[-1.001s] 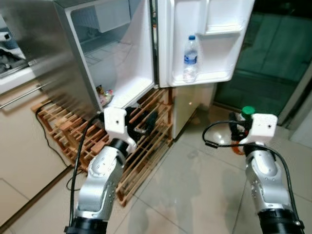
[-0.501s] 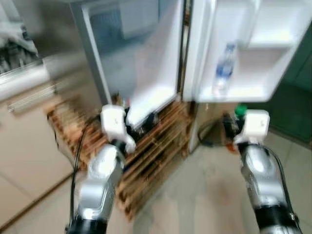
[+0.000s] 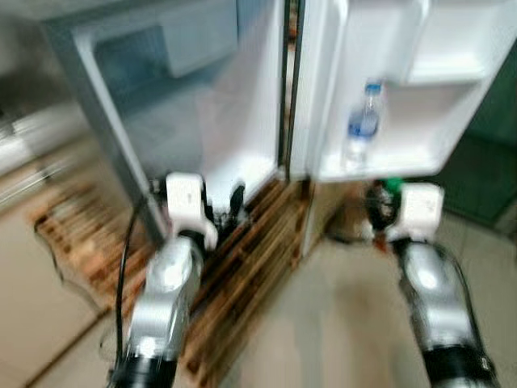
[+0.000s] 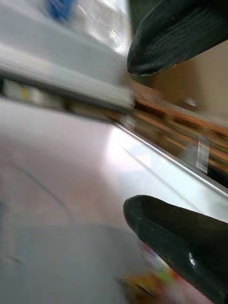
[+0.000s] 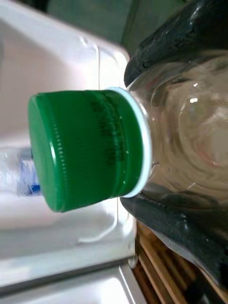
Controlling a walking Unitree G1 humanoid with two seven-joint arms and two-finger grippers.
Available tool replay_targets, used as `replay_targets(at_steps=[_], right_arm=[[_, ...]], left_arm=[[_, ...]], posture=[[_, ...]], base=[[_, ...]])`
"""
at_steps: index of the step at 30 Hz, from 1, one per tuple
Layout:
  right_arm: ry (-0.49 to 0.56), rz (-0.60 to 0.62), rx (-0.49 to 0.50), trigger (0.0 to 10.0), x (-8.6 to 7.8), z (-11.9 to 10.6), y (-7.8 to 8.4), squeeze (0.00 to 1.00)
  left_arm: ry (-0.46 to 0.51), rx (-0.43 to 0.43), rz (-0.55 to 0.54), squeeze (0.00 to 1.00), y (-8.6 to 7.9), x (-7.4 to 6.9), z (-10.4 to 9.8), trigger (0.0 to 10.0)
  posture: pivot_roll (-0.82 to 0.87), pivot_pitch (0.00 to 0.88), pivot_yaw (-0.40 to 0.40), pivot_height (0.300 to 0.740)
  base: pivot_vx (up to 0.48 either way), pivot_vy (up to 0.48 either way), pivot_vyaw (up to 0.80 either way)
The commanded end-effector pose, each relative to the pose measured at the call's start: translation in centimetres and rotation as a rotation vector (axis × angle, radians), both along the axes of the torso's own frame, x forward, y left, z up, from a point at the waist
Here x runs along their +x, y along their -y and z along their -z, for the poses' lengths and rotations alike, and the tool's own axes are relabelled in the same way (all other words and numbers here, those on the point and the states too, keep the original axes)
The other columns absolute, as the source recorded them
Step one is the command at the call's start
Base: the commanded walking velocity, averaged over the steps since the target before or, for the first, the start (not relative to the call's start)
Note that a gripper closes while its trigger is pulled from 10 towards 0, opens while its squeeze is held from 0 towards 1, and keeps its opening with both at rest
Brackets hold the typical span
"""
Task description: Restocking fridge
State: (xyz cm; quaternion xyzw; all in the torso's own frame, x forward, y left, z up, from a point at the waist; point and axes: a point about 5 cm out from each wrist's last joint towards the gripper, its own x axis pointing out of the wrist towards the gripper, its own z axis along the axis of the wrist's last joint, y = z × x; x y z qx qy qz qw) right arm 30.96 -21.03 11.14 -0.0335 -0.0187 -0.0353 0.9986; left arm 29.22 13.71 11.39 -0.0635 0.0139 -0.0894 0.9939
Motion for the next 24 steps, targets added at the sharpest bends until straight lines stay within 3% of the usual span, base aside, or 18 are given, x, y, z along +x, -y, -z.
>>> replay_targets(at_steps=[1,4,11,24], right_arm=[[0.076,-0.056,-0.001,10.0,0.2,-1.4,-1.3,0.0],[0.073,-0.066,-0.001,10.0,0.3,-1.3,-1.4,0.0],[0.063,-0.103,0.003,10.0,0.9,-1.3,-2.3,0.0],[0.054,-0.145,-0.004,10.0,1.6,-1.5,-2.9,0.0]], left_arm=[[-0.025,-0.021,-0.02,0.0,-1.0,-1.0,0.8,10.0],[-0.011,-0.047,0.005,0.0,-0.5,-1.3,0.5,10.0],[0.014,-0.093,-0.001,0.0,0.2,-0.6,-0.1,10.0],[0.012,-0.08,-0.006,0.0,0.6,-0.3,-0.1,10.0]], posture=[[-0.17,0.0,0.017,0.74],[-0.16,0.0,0.011,0.74],[-0.15,0.0,-0.003,0.74],[-0.15,0.0,-0.031,0.74]], base=[[0.0,0.0,0.0],[0.0,0.0,0.0],[0.0,-0.426,0.0],[0.02,-0.42,0.0]])
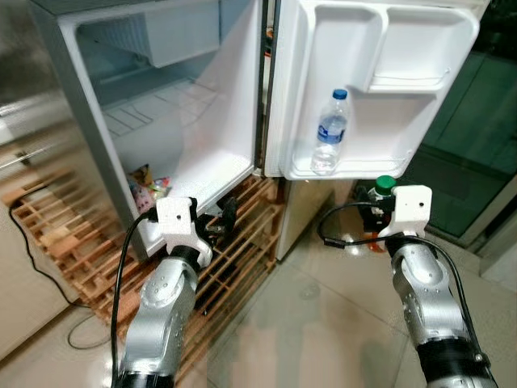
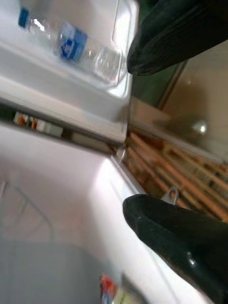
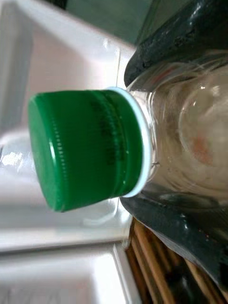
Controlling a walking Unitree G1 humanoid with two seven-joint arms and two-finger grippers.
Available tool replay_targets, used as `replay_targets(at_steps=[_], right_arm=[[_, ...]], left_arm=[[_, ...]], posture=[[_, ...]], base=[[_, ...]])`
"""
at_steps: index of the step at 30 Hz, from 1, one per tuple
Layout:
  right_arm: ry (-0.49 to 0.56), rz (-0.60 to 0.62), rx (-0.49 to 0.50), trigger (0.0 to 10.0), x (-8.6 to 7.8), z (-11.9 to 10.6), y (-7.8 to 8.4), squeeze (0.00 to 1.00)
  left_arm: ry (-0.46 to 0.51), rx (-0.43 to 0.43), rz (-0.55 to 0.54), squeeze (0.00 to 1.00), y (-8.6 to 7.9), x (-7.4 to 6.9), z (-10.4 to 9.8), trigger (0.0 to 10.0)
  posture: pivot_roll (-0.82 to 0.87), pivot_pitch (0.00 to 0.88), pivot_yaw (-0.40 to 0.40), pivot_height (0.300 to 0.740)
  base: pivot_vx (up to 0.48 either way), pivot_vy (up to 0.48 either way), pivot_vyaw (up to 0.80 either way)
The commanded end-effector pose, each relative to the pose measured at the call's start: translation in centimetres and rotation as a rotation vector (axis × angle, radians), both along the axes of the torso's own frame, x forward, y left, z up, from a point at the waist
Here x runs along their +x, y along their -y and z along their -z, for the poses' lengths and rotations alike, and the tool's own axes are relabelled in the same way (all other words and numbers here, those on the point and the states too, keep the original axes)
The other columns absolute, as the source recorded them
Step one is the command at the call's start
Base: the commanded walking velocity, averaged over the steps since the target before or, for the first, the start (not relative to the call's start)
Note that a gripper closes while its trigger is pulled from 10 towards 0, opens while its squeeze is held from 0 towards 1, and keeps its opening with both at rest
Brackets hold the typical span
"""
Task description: Restocking fridge
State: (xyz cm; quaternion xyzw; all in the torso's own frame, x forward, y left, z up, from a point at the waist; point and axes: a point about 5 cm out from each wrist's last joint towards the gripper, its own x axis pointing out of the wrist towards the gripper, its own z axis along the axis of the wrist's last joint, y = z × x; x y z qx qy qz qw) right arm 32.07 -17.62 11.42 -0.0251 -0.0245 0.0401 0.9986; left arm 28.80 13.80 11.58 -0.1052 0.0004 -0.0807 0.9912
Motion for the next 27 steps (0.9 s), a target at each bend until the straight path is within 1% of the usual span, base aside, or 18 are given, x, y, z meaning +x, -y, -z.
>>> replay_targets(at_steps=[1,5,6,7,8,9,10,11,12,13,14,15,16,18,20,22,27], right_arm=[[0.048,0.006,-0.014,10.0,0.5,-1.3,0.5,0.0],[0.049,0.002,-0.013,10.0,0.4,-1.2,0.4,0.0],[0.049,0.001,-0.01,10.0,0.3,-1.1,0.4,0.0],[0.046,0.0,-0.007,10.0,0.1,-0.9,0.6,0.0],[0.046,0.0,-0.007,10.0,0.1,-0.9,0.6,0.0],[0.02,-0.01,-0.001,10.0,-0.2,-0.3,0.9,0.0],[0.02,-0.01,-0.001,10.0,-0.2,-0.3,0.9,0.0],[-0.002,-0.026,-0.005,10.0,-0.4,0.2,1.0,0.0],[-0.002,-0.026,-0.005,10.0,-0.4,0.2,1.0,0.0],[-0.009,-0.034,-0.011,10.0,-0.4,0.3,1.1,0.0],[-0.014,-0.037,-0.017,10.0,-0.4,0.4,1.2,0.0],[-0.019,-0.038,-0.019,10.0,-0.4,0.5,1.4,0.0],[-0.019,-0.038,-0.019,10.0,-0.4,0.5,1.4,0.0],[-0.029,-0.034,0.0,10.0,-0.4,0.7,1.4,0.0],[-0.037,-0.028,0.038,10.0,-0.5,0.9,1.4,0.0],[-0.047,-0.019,0.061,10.0,-0.7,1.2,1.3,0.0],[-0.05,-0.02,0.066,10.0,-1.1,1.6,0.9,0.0]], left_arm=[[-0.008,0.011,0.015,0.0,0.8,0.2,0.1,10.0],[-0.008,0.03,0.0,0.0,0.7,0.5,-0.1,10.0],[-0.014,0.049,-0.022,0.0,0.3,0.5,0.0,10.0],[-0.025,0.062,-0.046,0.0,-0.6,0.2,0.4,10.0],[-0.025,0.062,-0.046,0.0,-0.6,0.2,0.4,10.0],[-0.045,0.089,-0.084,0.0,-2.2,-0.7,1.1,10.0],[-0.045,0.089,-0.084,0.0,-2.2,-0.7,1.1,10.0],[-0.065,0.102,-0.106,0.0,-3.4,-1.7,1.8,10.0],[-0.065,0.102,-0.106,0.0,-3.4,-1.7,1.8,10.0],[-0.067,0.107,-0.114,0.0,-3.9,-2.2,2.0,10.0],[-0.055,0.125,-0.118,0.0,-4.0,-2.4,1.8,10.0],[-0.039,0.145,-0.104,0.0,-3.9,-2.5,1.5,10.0],[-0.039,0.145,-0.104,0.0,-3.9,-2.5,1.5,10.0],[-0.009,0.179,-0.078,0.0,-3.2,-2.2,0.7,10.0],[0.014,0.187,-0.04,0.0,-2.4,-1.9,0.0,10.0],[0.015,0.222,-0.016,0.0,-2.0,-1.8,-0.2,10.0],[-0.003,0.186,0.004,0.0,-1.6,-1.9,-0.2,10.0]], posture=[[-0.15,0.0,-0.03,0.74],[-0.15,0.0,-0.024,0.74],[-0.15,0.0,-0.019,0.74],[-0.15,0.0,-0.017,0.74],[-0.15,0.0,-0.017,0.74],[-0.15,0.0,-0.023,0.74],[-0.15,0.0,-0.023,0.74],[-0.14,0.0,-0.031,0.74],[-0.14,0.0,-0.031,0.74],[-0.14,0.0,-0.04,0.74],[-0.13,0.0,-0.046,0.74],[-0.13,0.0,-0.048,0.74],[-0.13,0.0,-0.048,0.74],[-0.13,0.0,-0.049,0.74],[-0.13,0.0,-0.043,0.74],[-0.13,0.0,-0.037,0.74],[-0.13,0.0,-0.016,0.74]], base=[[0.277,-0.39,0.0],[0.257,-0.247,0.0],[0.0,0.0,0.0],[0.0,0.0,0.0],[0.0,0.0,0.0],[0.0,0.0,0.0],[0.0,0.0,0.0],[0.0,0.0,0.0],[0.0,0.0,0.0],[0.0,0.0,0.0],[0.0,0.0,0.0],[0.0,0.0,0.0],[0.0,0.0,0.0],[0.0,0.0,0.0],[0.396,-0.127,0.0],[0.399,-0.259,0.0],[0.433,0.0,0.0]])
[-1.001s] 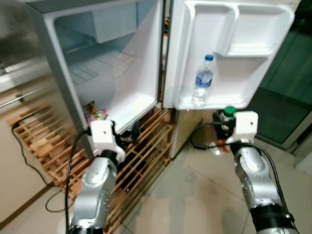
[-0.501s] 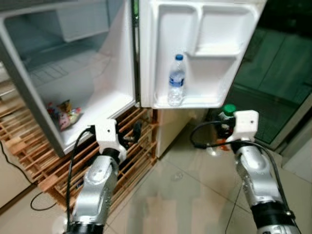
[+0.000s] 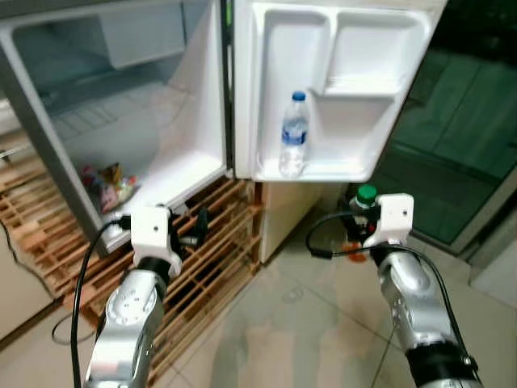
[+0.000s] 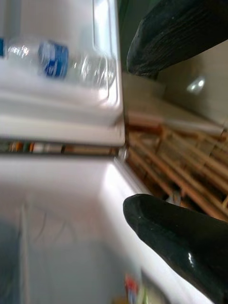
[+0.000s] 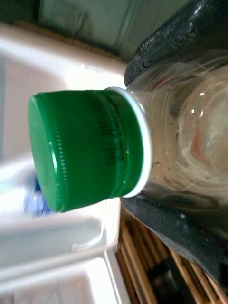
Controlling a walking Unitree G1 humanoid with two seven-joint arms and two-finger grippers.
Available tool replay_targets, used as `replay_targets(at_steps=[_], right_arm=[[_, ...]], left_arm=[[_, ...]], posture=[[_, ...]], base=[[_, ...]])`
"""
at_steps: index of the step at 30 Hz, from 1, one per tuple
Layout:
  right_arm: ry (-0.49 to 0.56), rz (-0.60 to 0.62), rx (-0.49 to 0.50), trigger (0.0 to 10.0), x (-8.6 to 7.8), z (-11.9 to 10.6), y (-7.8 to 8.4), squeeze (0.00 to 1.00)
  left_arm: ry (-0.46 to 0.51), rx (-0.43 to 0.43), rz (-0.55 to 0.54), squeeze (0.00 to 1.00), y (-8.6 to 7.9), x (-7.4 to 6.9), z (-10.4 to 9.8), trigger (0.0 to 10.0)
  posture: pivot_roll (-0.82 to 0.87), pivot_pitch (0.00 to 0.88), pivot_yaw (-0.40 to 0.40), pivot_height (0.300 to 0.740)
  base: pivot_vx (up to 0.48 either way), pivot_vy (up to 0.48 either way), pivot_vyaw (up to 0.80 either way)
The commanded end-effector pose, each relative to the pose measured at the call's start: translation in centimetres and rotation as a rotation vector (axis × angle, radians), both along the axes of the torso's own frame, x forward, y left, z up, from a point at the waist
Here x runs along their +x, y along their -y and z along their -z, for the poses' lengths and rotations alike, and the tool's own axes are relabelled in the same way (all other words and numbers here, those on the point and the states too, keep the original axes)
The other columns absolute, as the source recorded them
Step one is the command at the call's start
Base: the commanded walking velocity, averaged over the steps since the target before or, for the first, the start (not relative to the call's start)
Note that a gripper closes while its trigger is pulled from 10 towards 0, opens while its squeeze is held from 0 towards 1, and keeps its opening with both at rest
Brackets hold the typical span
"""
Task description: Restocking fridge
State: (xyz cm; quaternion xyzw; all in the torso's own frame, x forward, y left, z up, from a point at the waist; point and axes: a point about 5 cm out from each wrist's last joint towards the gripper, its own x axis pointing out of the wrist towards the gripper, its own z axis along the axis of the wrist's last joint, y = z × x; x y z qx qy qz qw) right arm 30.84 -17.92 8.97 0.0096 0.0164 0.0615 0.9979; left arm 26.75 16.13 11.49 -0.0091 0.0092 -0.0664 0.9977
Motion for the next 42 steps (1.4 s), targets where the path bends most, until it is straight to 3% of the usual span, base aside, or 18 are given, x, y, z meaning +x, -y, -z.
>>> replay_targets(at_steps=[1,11,16,19,20,21,24,36,42], right_arm=[[0.035,0.023,0.0,10.0,0.1,-0.8,0.6,0.0],[0.087,0.035,-0.021,10.0,0.6,-2.0,0.8,0.0],[0.205,0.007,-0.062,10.0,1.2,-4.9,0.3,0.0],[0.232,-0.001,-0.069,10.0,1.3,-5.6,0.1,0.0],[0.269,-0.018,-0.076,10.0,1.4,-6.5,-0.2,0.0],[0.347,-0.111,-0.079,10.0,1.1,-8.2,-1.4,0.0],[0.395,-0.156,-0.105,10.0,0.7,-9.1,-2.3,0.0],[0.393,-0.221,-0.392,10.0,1.9,-6.7,-2.8,0.0],[0.494,-0.292,-0.514,10.0,2.1,-6.8,-4.1,0.0]], left_arm=[[-0.001,-0.007,0.031,0.0,0.7,0.1,-0.3,10.0],[0.013,-0.014,0.06,0.0,1.6,0.7,-0.9,10.0],[0.044,-0.032,0.071,0.0,1.8,0.7,-1.4,10.0],[0.051,-0.037,0.071,0.0,1.8,0.7,-1.6,10.0],[0.057,-0.039,0.069,0.0,1.8,0.7,-1.7,10.0],[0.06,-0.04,0.07,0.0,1.7,0.7,-1.9,10.0],[0.059,-0.04,0.077,0.0,1.7,0.7,-1.9,10.0],[0.111,-0.011,0.116,0.0,1.4,1.0,-2.9,10.0],[0.144,0.003,0.118,0.0,0.4,0.0,-3.9,10.0]], posture=[[-0.13,0.0,-0.016,0.74],[-0.13,0.0,-0.008,0.74],[-0.14,0.0,-0.001,0.74],[-0.14,0.0,-0.001,0.74],[-0.14,0.0,0.001,0.74],[-0.14,0.0,0.003,0.74],[-0.14,0.0,0.013,0.74],[-0.11,0.0,0.049,0.74],[-0.06,0.0,0.069,0.74]], base=[[0.439,0.0,0.0],[0.44,0.0,0.0],[0.451,0.0,0.0],[0.458,0.0,0.0],[0.0,0.0,0.0],[0.0,0.0,0.0],[0.0,0.0,0.0],[0.0,0.0,0.0],[0.0,0.0,0.0]])
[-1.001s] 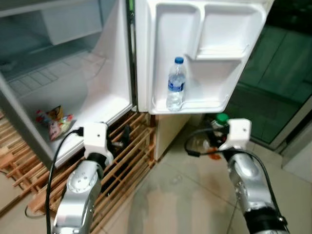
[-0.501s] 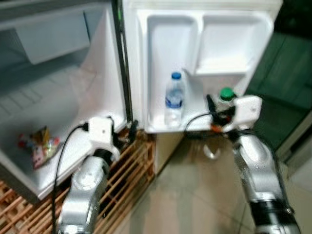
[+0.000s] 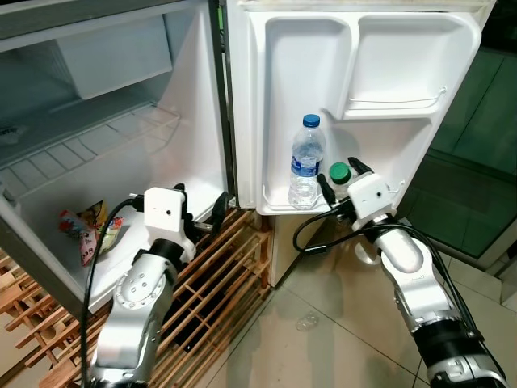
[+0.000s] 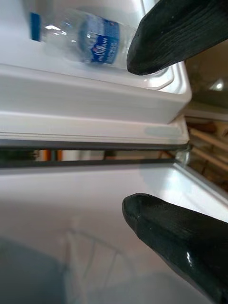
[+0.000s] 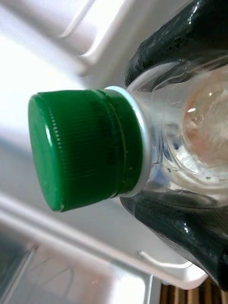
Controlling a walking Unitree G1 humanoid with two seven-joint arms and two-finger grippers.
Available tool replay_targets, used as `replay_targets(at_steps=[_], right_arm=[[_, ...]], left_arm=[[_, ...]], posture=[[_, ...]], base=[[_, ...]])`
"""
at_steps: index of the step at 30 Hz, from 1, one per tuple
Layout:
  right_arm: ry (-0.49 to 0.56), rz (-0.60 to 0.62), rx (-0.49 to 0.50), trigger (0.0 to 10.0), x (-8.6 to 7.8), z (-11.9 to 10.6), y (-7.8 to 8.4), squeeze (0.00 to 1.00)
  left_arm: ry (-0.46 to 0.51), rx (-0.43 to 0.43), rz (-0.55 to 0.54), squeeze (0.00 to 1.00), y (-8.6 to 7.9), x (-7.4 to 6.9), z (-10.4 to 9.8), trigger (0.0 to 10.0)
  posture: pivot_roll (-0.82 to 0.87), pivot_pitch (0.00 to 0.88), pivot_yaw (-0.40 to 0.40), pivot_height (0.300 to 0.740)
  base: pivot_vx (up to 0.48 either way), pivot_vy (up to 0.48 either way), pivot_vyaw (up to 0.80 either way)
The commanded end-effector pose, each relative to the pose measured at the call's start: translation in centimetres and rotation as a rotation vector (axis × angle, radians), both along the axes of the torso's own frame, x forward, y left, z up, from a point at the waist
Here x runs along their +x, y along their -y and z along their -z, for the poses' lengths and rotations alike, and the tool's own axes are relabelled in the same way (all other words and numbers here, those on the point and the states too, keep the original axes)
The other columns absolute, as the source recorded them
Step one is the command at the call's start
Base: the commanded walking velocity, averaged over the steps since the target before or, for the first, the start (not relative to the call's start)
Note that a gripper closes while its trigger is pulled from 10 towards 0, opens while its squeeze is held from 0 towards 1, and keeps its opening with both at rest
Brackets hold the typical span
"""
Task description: Restocking fridge
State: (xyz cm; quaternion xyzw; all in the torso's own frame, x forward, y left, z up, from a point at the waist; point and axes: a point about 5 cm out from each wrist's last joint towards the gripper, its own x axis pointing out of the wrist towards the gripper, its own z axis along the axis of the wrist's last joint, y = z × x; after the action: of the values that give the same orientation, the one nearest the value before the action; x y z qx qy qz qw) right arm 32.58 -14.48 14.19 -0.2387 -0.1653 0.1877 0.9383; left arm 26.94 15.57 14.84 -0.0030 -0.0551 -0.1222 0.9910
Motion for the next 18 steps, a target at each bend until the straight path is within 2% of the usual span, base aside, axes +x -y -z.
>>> replay_targets(at_steps=[1,4,8,10,11,13,15,18], right_arm=[[0.108,-0.056,-0.04,10.0,0.3,-1.9,-1.0,0.0],[0.176,-0.098,-0.061,10.0,0.1,-3.1,-1.8,0.0],[0.202,-0.094,-0.033,10.0,0.3,-3.2,-1.7,0.0],[0.156,-0.045,0.062,10.0,1.1,-3.0,-0.8,0.0],[0.156,-0.045,0.062,10.0,1.1,-3.0,-0.8,0.0],[0.119,0.006,0.18,10.0,1.7,-3.3,0.0,0.0],[0.121,0.033,0.244,10.0,2.1,-3.7,0.4,0.0],[0.158,0.045,0.236,10.0,2.5,-4.5,0.8,0.0]], left_arm=[[0.013,0.0,0.011,0.0,-0.2,-0.4,-0.6,10.0],[0.009,0.007,0.025,0.0,-0.3,-1.1,-0.9,10.0],[0.013,0.018,0.021,0.0,-0.5,-1.5,-0.9,10.0],[0.021,0.029,0.014,0.0,-0.5,-1.6,-1.0,10.0],[0.021,0.029,0.014,0.0,-0.5,-1.6,-1.0,10.0],[0.024,0.037,0.014,0.0,-0.6,-1.7,-1.0,10.0],[0.027,0.036,0.013,0.0,-0.6,-1.8,-1.1,10.0],[0.045,0.037,0.007,0.0,-0.7,-2.0,-1.5,10.0]], posture=[[-0.05,0.0,0.071,0.74],[-0.03,0.0,0.069,0.74],[-0.03,0.0,0.07,0.74],[-0.02,0.0,0.072,0.74],[-0.02,0.0,0.072,0.74],[-0.02,0.0,0.074,0.74],[-0.02,0.0,0.078,0.74],[-0.02,0.0,0.085,0.74]], base=[[0.0,0.0,0.0],[0.0,0.0,0.0],[0.0,0.0,0.0],[0.0,0.0,0.0],[0.0,0.0,0.0],[0.0,0.0,0.0],[0.0,0.0,0.0],[0.0,0.0,0.0]])
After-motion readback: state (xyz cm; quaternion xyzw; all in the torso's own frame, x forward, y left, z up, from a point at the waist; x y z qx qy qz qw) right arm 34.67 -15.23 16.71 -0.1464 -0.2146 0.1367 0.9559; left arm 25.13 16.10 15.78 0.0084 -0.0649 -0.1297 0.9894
